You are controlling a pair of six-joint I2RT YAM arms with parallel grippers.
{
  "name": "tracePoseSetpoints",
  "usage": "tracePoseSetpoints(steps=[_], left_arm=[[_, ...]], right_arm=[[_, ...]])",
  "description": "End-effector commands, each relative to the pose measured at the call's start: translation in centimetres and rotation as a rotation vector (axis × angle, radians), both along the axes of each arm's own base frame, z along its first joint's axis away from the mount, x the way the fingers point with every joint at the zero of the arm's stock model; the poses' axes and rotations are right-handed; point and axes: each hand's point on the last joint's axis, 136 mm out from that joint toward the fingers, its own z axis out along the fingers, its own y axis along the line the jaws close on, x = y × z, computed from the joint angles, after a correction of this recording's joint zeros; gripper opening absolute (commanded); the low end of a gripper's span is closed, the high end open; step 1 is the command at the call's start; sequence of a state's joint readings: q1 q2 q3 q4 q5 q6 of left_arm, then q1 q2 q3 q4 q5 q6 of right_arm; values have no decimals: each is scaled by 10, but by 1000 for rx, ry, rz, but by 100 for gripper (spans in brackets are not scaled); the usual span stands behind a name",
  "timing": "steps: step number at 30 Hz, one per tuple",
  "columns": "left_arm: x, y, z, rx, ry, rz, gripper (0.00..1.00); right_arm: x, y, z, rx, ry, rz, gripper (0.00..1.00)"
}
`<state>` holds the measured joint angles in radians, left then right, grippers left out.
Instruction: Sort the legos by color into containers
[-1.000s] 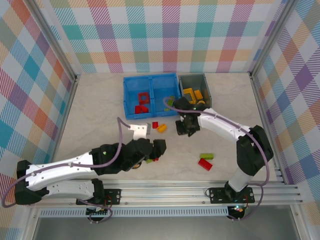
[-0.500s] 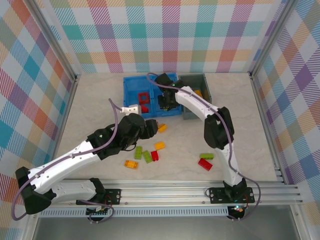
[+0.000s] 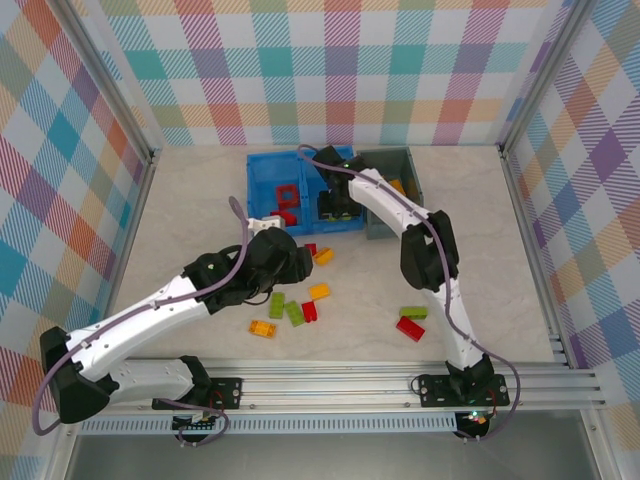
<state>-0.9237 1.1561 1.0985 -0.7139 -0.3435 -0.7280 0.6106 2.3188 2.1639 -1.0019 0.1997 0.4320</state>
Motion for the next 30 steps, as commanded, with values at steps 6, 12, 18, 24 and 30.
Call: tracePoseSetpoints(steps=[6, 12, 18, 24, 30], left_arm=[[-39, 5, -76, 79, 264, 23, 72], [-32, -6, -101, 161, 284, 47, 73], [37, -7, -104, 161, 201, 109, 71], [94, -27, -120, 208, 146, 100, 71], [129, -28, -144, 262, 147, 134, 71]], right_arm=[[-79, -3, 135, 182, -266, 111, 57], [-174, -40, 141, 320, -328, 156, 59], [-231, -57, 124, 406, -348, 200, 58], [-243, -64, 123, 438, -368, 186, 59], [-246, -54, 141, 531, -403, 218, 68]])
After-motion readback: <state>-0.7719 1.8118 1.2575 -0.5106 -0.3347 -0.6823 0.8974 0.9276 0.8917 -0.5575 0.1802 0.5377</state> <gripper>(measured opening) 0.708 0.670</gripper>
